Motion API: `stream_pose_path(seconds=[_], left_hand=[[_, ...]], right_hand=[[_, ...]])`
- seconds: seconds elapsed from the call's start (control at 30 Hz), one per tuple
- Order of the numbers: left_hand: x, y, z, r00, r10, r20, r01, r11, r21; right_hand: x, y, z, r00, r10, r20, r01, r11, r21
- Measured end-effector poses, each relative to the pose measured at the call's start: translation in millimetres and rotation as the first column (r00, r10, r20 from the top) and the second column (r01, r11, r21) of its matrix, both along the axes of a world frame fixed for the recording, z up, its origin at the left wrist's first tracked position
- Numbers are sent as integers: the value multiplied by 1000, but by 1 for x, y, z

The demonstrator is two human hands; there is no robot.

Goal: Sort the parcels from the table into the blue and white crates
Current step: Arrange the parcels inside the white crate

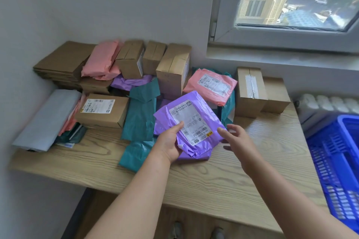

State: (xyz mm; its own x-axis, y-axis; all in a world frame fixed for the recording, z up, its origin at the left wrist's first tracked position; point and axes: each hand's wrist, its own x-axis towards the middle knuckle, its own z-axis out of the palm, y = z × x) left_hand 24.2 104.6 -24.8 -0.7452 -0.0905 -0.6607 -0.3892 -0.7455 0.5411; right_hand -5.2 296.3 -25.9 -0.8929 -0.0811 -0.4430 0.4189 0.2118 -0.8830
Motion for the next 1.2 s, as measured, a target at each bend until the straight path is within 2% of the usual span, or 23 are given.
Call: stream_pose_path(seconds=[0.07, 0.13, 0.2, 0.27, 0.3, 0.37, 0.4, 0.43, 0.47, 0.57, 0.63, 0.67, 0.73, 0.8, 0.87, 0.93, 1.07, 1.2], left_hand=[[0, 3, 1, 1000, 5, -5, -5, 999, 40], [0, 6, -2, 999, -30, 20, 30, 1000, 9], [-2, 7, -7, 996, -39, 78, 49, 990, -133], [-5, 1, -12, 993, 21, 113, 19, 941, -337], [-5, -2, -13, 990, 46, 130, 24, 870, -493], [-7, -8, -11, 991, 11, 137, 103, 602, -792], [-7, -7, -7, 990, -61, 128, 141, 460, -877], [-7, -2, -1, 980, -161, 116, 168, 356, -919], [-8, 3, 4, 957, -270, 105, 190, 312, -931], [-12, 18, 11, 833, -537, 131, 386, 396, -833], [-13, 23, 9, 763, -622, 176, 502, 397, -769], [-12, 24, 5, 757, -622, 201, 519, 386, -763], [-10, 25, -4, 811, -556, 181, 481, 457, -749], [-9, 26, -10, 900, -423, 104, 378, 641, -668], [-11, 27, -13, 964, -262, 41, 245, 819, -519], [-14, 28, -14, 990, -134, 31, 136, 920, -366], [-17, 31, -14, 994, -42, 105, 60, 981, -183], [-17, 32, -14, 991, -20, 133, 38, 990, -133]], right_hand=[[4, -3, -1, 993, 16, 114, -1, 992, -128], [7, -4, 0, 987, -36, 155, 75, 964, -254], [5, -2, 2, 978, -155, 137, 187, 947, -261], [-2, 4, 1, 977, -203, 70, 212, 962, -171], [-4, 9, 1, 982, -189, 28, 191, 975, -116], [-8, 18, 2, 994, -104, -20, 104, 995, -2], [-8, 20, 3, 999, -46, -18, 46, 998, 51], [-8, 23, 7, 1000, 14, -7, -13, 995, 98], [-7, 22, 10, 998, 69, -3, -68, 990, 124], [1, 18, 14, 986, 162, -29, -157, 980, 126], [4, 16, 11, 991, 122, -54, -116, 989, 93], [5, 16, 8, 995, 70, -68, -65, 995, 72], [5, 20, 0, 995, -36, -94, 42, 997, 59], [6, 25, -7, 991, -111, -68, 113, 993, 28], [8, 28, -13, 990, -141, 13, 141, 989, -51], [11, 31, -15, 991, -83, 104, 97, 986, -136], [17, 32, -16, 976, -60, 207, 133, 924, -359], [15, 36, -17, 967, -62, 248, 168, 885, -435]])
